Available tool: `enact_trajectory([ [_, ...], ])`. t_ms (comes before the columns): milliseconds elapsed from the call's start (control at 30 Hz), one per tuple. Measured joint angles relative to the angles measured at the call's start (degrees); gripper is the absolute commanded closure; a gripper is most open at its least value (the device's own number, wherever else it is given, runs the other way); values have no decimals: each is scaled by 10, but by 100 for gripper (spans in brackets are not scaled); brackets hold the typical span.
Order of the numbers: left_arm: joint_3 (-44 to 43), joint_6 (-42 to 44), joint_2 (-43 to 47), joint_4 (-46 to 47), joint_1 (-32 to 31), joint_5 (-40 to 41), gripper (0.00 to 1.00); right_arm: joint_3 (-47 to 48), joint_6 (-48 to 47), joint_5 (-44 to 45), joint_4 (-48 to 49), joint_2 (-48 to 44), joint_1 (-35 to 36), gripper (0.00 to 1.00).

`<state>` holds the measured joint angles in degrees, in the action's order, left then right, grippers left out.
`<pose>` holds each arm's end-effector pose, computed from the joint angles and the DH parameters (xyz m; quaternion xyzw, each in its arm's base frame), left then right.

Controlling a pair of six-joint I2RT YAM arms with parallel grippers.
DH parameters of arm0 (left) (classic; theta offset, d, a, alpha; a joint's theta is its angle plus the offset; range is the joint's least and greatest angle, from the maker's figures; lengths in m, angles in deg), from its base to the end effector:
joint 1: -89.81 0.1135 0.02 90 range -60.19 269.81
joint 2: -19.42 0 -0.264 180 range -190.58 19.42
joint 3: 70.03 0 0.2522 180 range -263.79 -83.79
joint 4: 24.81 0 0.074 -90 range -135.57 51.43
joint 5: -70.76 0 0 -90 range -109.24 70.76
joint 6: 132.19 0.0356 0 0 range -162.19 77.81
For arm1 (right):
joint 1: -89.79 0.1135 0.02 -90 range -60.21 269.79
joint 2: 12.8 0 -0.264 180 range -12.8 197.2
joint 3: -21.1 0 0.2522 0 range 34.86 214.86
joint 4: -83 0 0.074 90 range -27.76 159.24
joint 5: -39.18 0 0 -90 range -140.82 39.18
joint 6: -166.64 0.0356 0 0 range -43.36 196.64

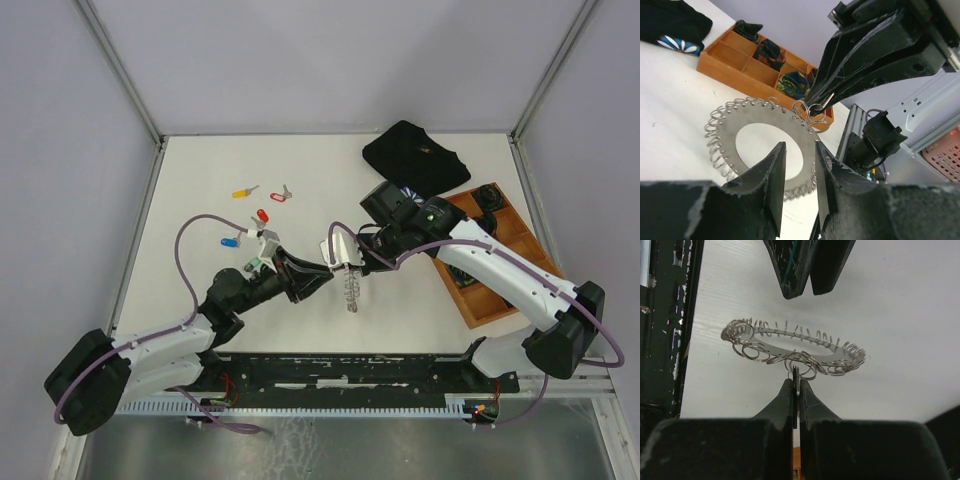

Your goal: Remove the keys from the keyring

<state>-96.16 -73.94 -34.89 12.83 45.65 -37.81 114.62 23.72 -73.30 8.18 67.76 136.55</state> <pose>0.1317 -0.1437 0.2265 0.1913 0.6209 -0.5454 0.5296 0.1770 0.2081 0.3362 -0.7577 0.5774 0.1760 0.2483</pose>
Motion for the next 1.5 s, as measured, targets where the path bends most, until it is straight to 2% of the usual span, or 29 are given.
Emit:
enact_trajectory([
  [300,-3,-40,-95,96,-10,-42,63,0,-1,-10,1,0,0,100],
  [533,-14,-49,-101,115,-22,-44,60,0,2,-11,2,0,0,100],
  [767,-16,-55,-54,71,-25,-17,63,0,13,-16,9,0,0,100],
  [1100,-11,-108,16,25,-27,31,66,0,71,-37,32,6,-7,100],
  [1333,-15,-120,57,-86,-36,82,63,0,125,-44,53,31,-10,100],
  [1500,-38,-119,61,-146,-43,100,56,0,158,-45,68,40,-12,100],
])
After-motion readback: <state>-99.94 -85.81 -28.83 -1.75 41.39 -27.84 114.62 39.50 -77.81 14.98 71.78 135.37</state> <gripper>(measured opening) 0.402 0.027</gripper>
